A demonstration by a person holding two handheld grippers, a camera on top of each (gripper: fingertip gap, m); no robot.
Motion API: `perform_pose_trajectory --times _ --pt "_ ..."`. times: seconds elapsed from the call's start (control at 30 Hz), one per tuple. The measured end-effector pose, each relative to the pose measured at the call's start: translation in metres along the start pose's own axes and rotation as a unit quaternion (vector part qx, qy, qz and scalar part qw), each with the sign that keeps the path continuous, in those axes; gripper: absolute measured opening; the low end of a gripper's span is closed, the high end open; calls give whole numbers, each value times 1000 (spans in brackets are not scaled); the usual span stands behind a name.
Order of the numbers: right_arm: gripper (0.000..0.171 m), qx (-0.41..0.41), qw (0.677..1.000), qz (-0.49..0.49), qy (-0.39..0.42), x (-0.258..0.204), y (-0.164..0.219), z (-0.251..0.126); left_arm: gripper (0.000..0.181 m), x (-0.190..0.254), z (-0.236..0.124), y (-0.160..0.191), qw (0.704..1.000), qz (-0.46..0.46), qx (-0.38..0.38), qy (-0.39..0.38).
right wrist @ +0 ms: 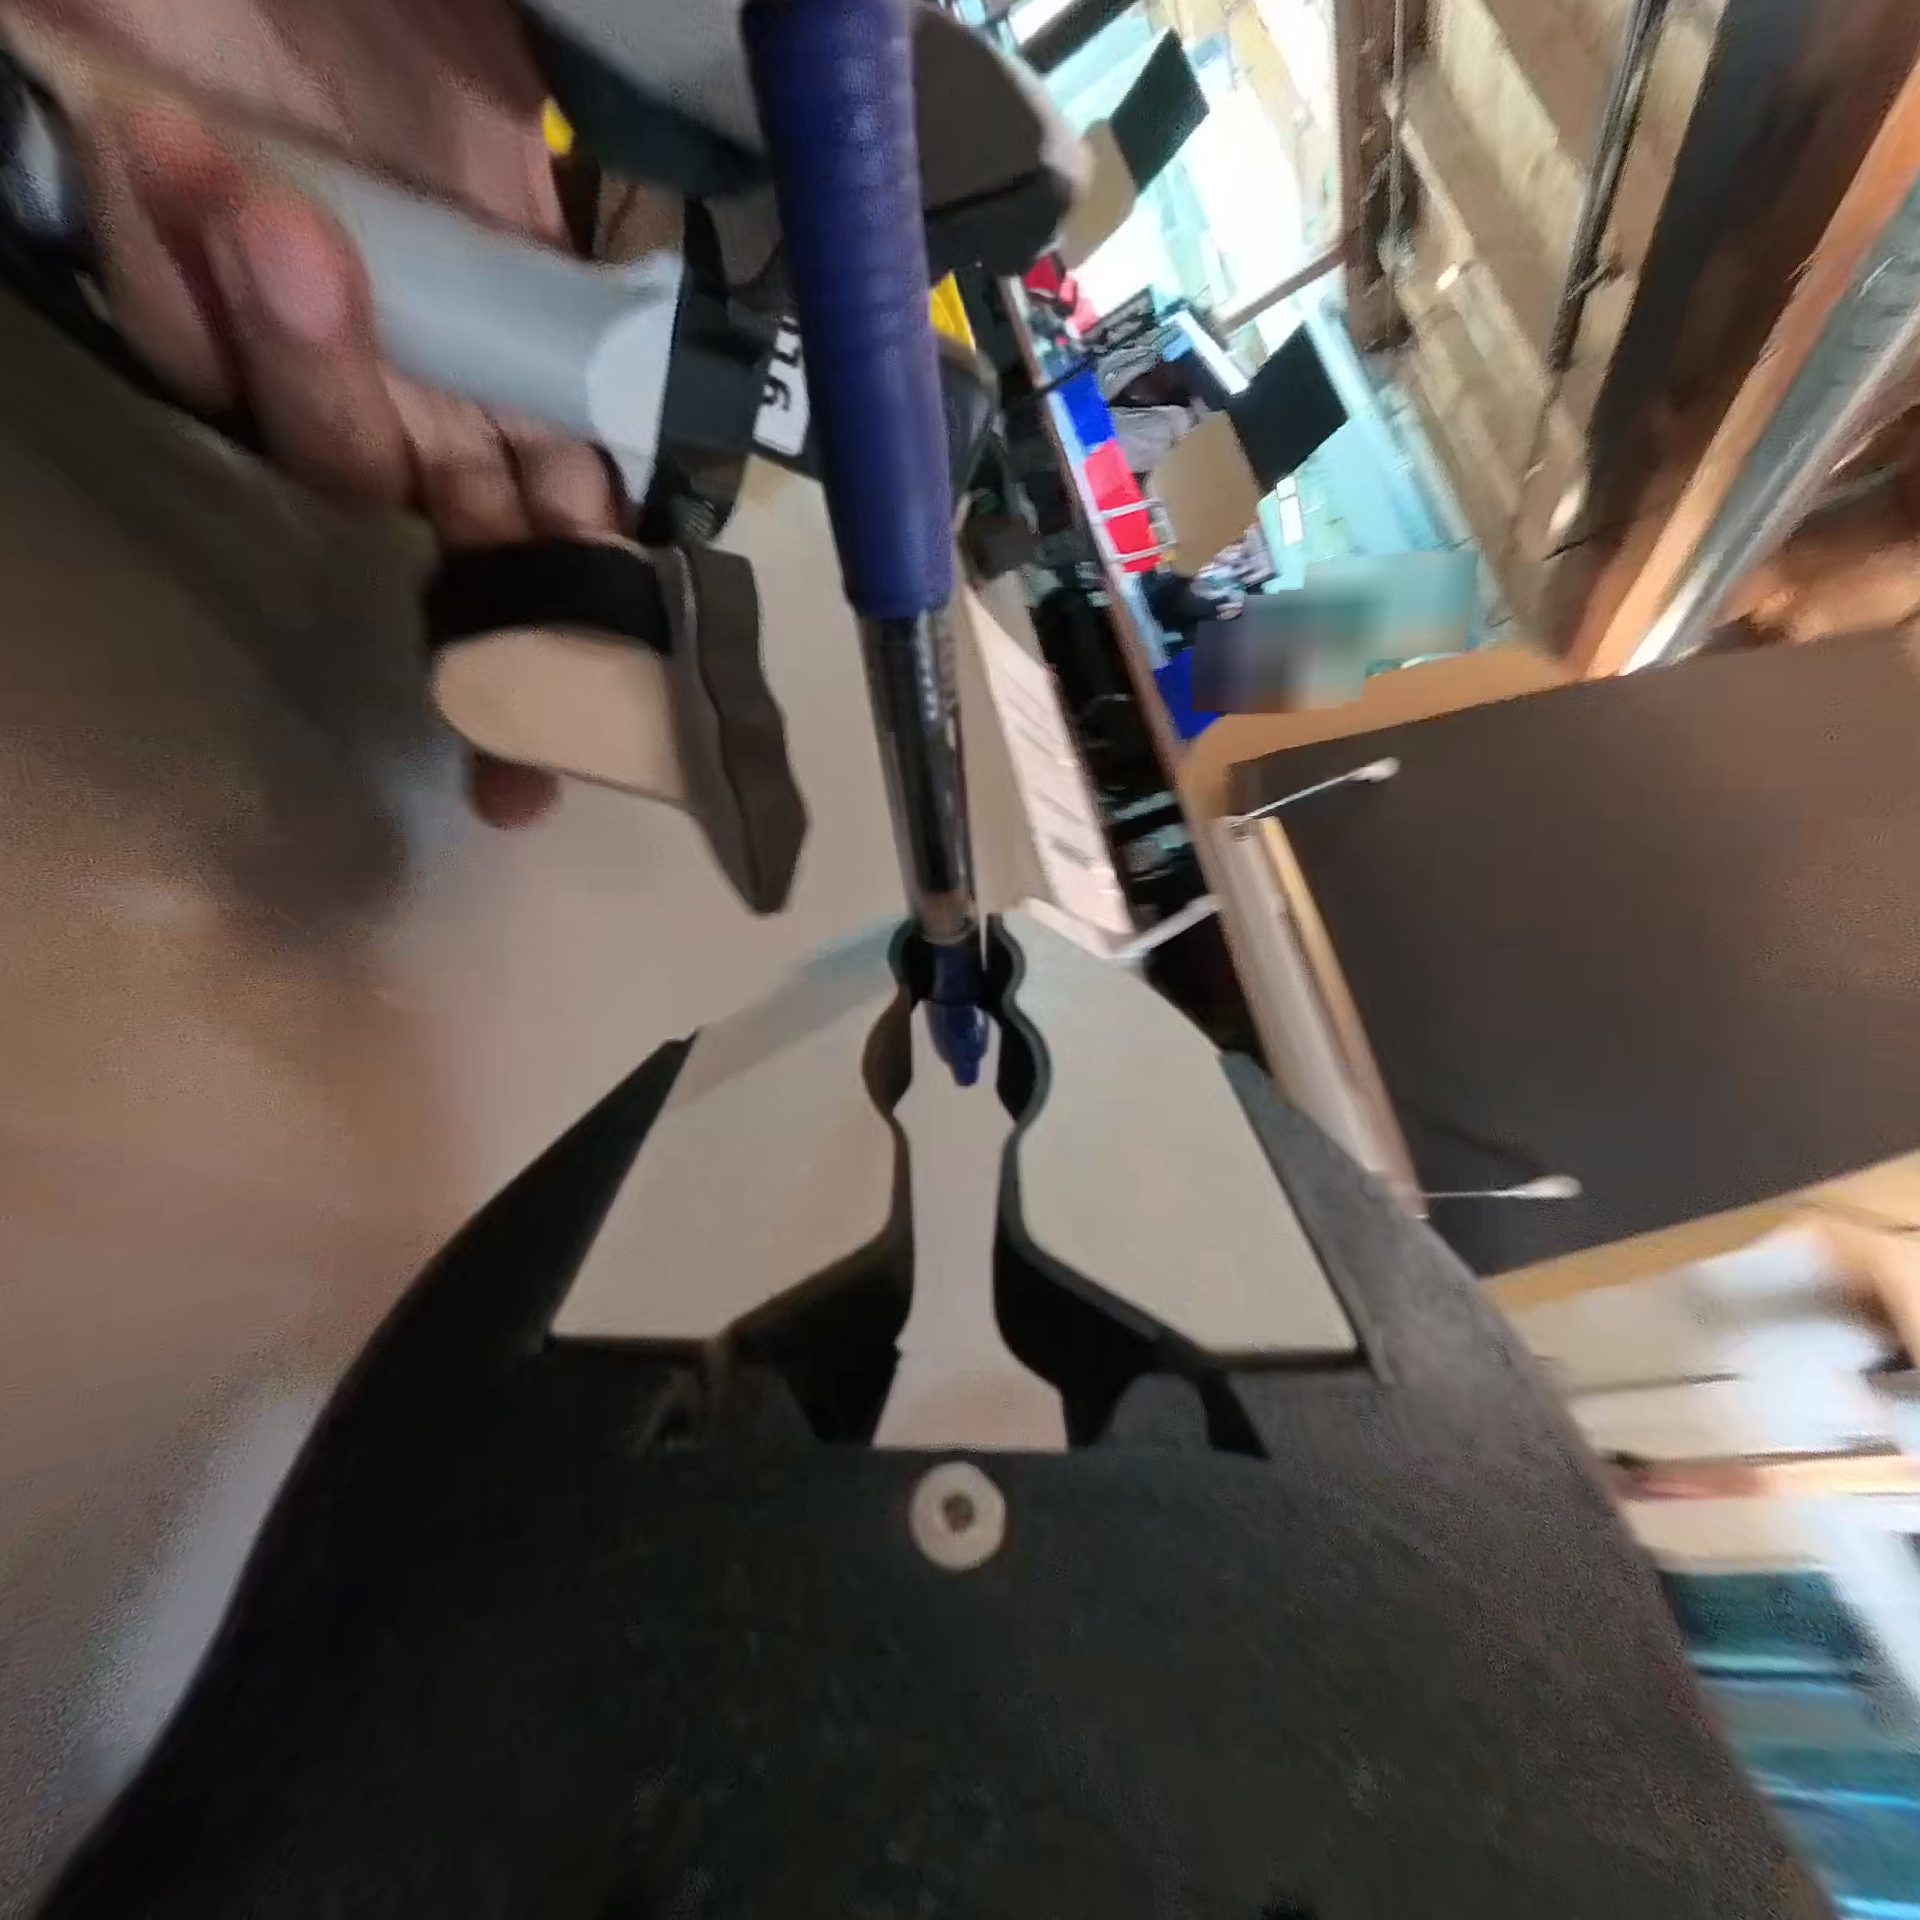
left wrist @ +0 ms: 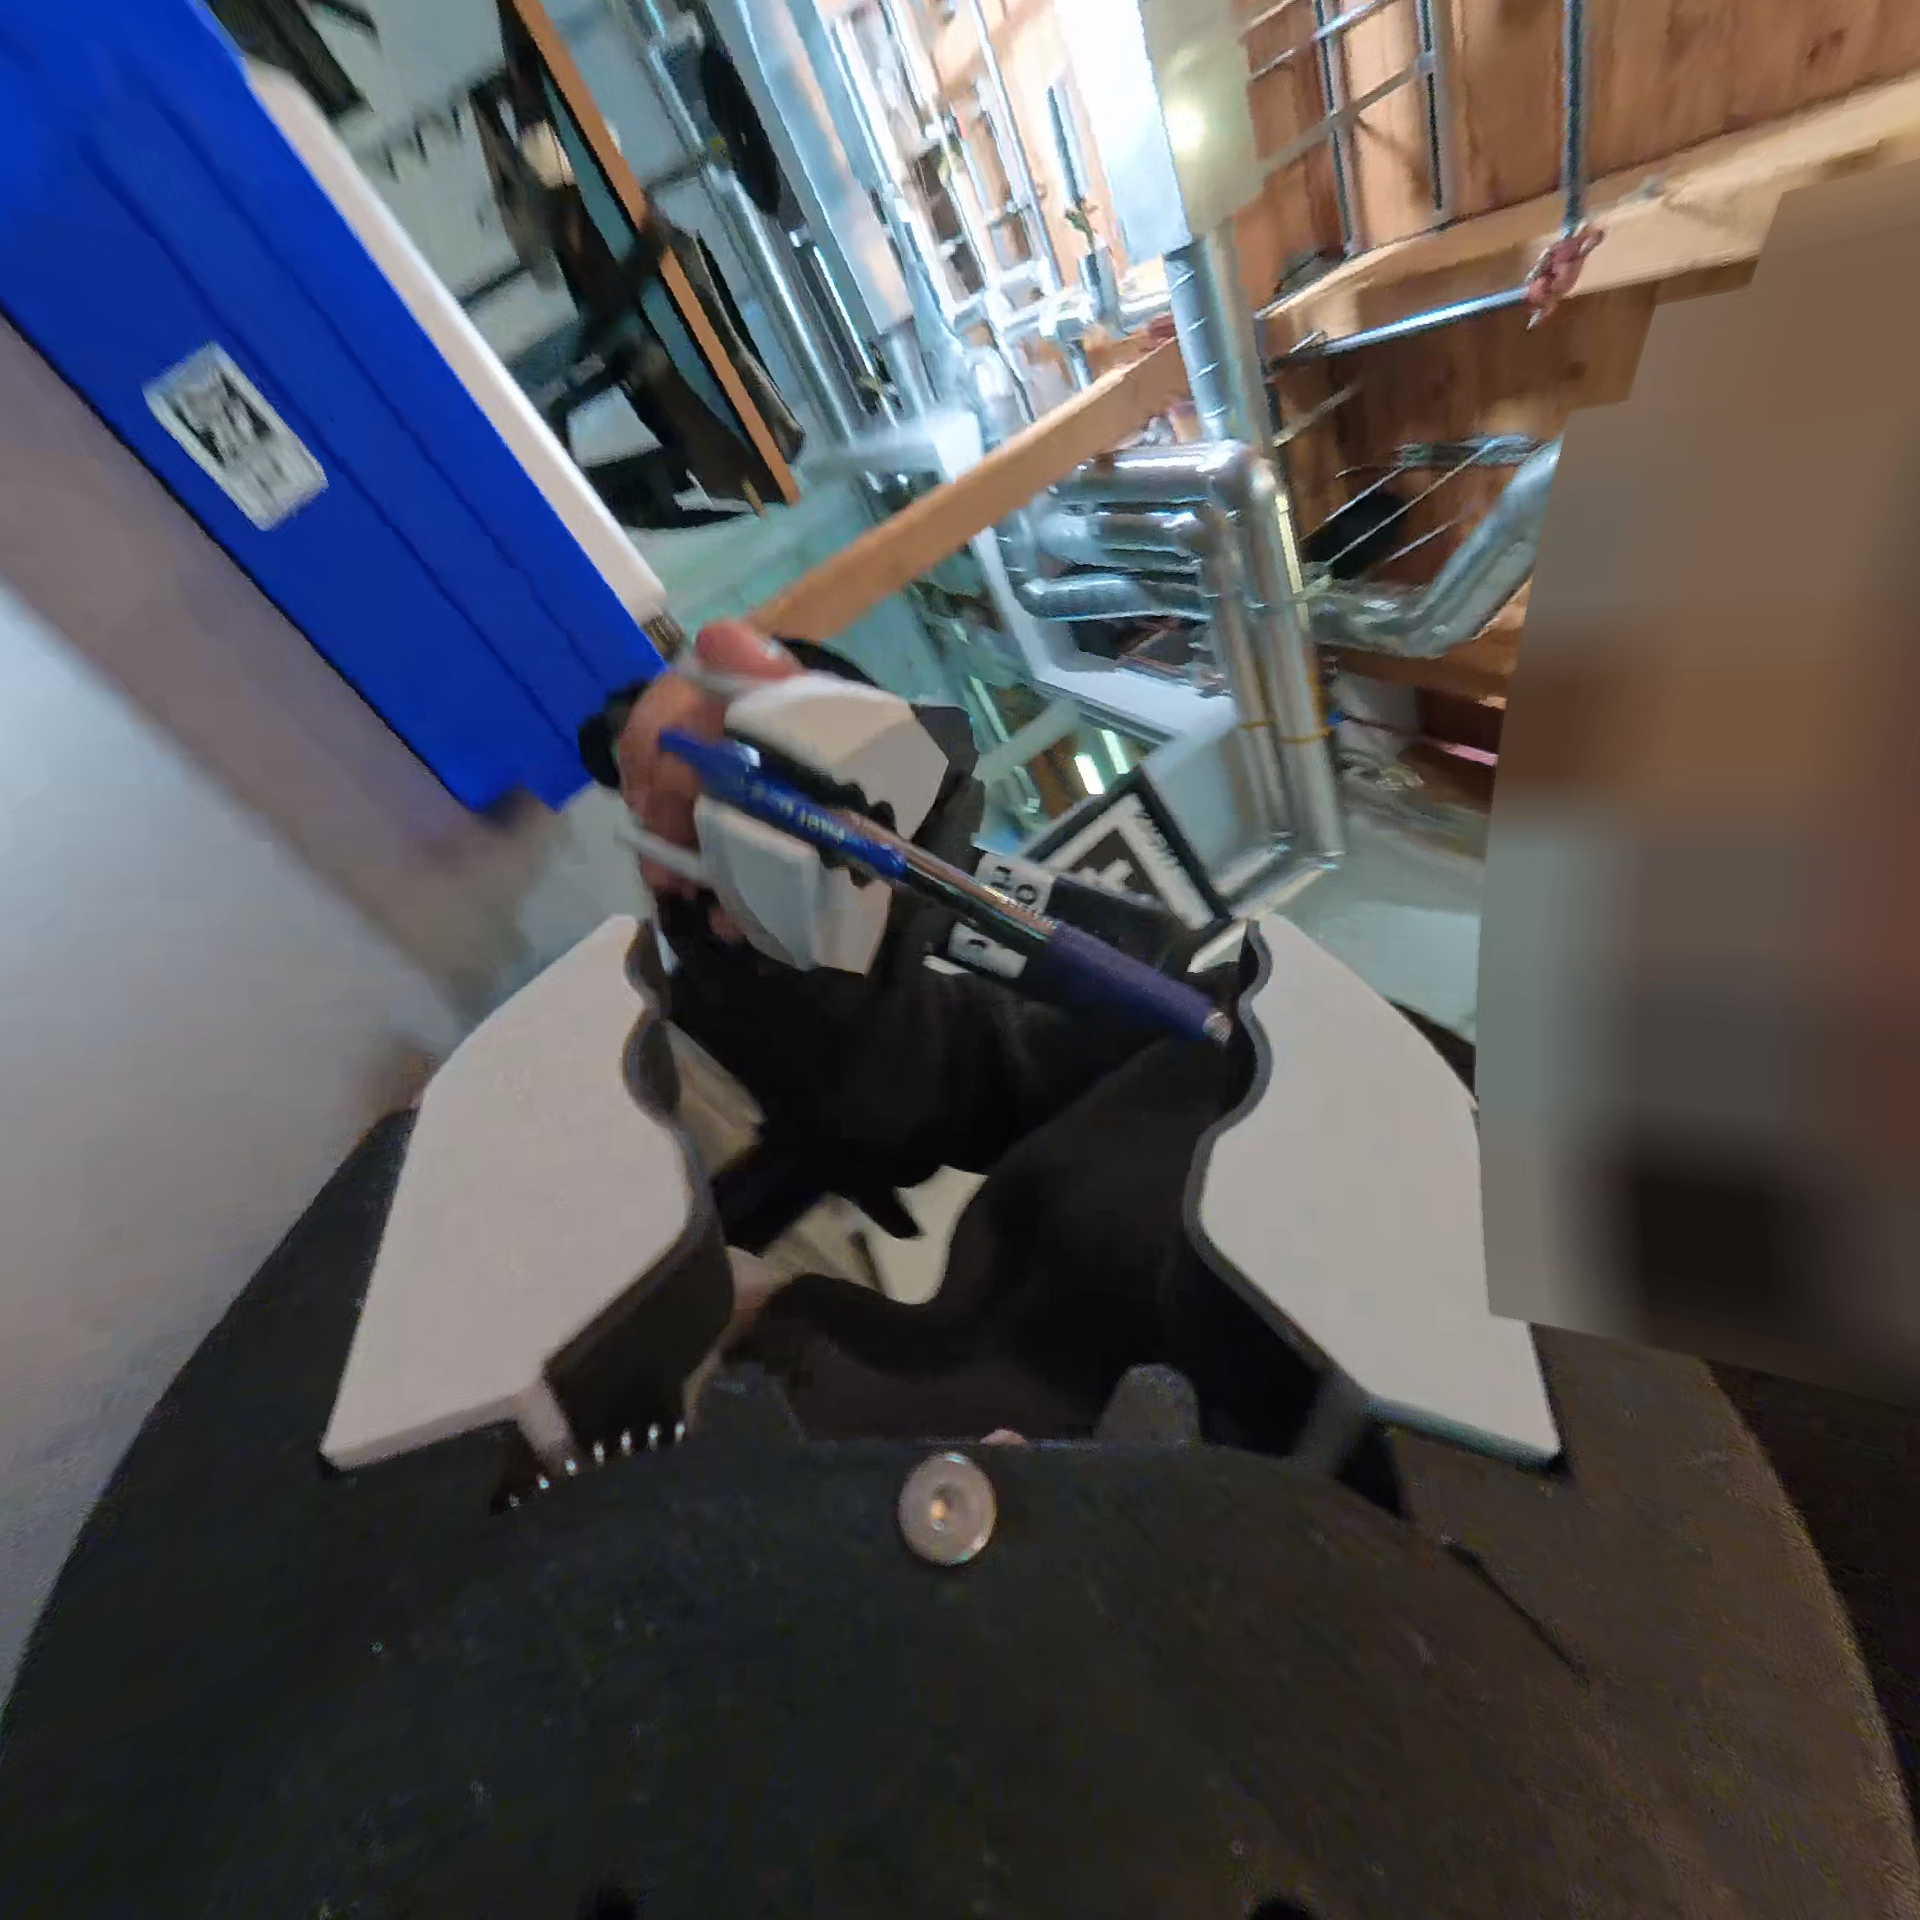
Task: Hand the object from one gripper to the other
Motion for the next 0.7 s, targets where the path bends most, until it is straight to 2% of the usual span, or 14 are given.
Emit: perform_pose_trajectory --times 0.03,0.1,0.2,0.37,0.43,0.5,0.7 --pt "12 1 998 52 -22 -1 -1 1 106 3 0 -3 999 37 2 -11" --pt "11 2 984 162 -79 -3 -5 2 108 10 1 -8 992 119 -1 -35" --pt "11 2 931 313 -188 -11 -13 5 102 24 4 -10 965 253 -22 -62" --pt "11 -21 834 451 -317 -29 -14 13 69 47 8 -7 904 418 -60 -74" --pt "11 -24 805 481 -347 -33 -15 15 55 53 9 -7 887 450 -60 -77" --pt "11 -24 787 495 -368 -37 -17 15 51 53 8 -8 880 463 -59 -91" --pt "11 -40 775 486 -401 -48 -21 16 50 55 1 -17 900 426 -16 -87"
Point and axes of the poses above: each gripper's, where its closed fingertips meet, z out along the fingers, y out of its underside, x = y × z across the jaws, the point moved 7 cm from there along -z, back along the fingers, and after that the axes turned 12 degrees about z, right-handed, at the moved point
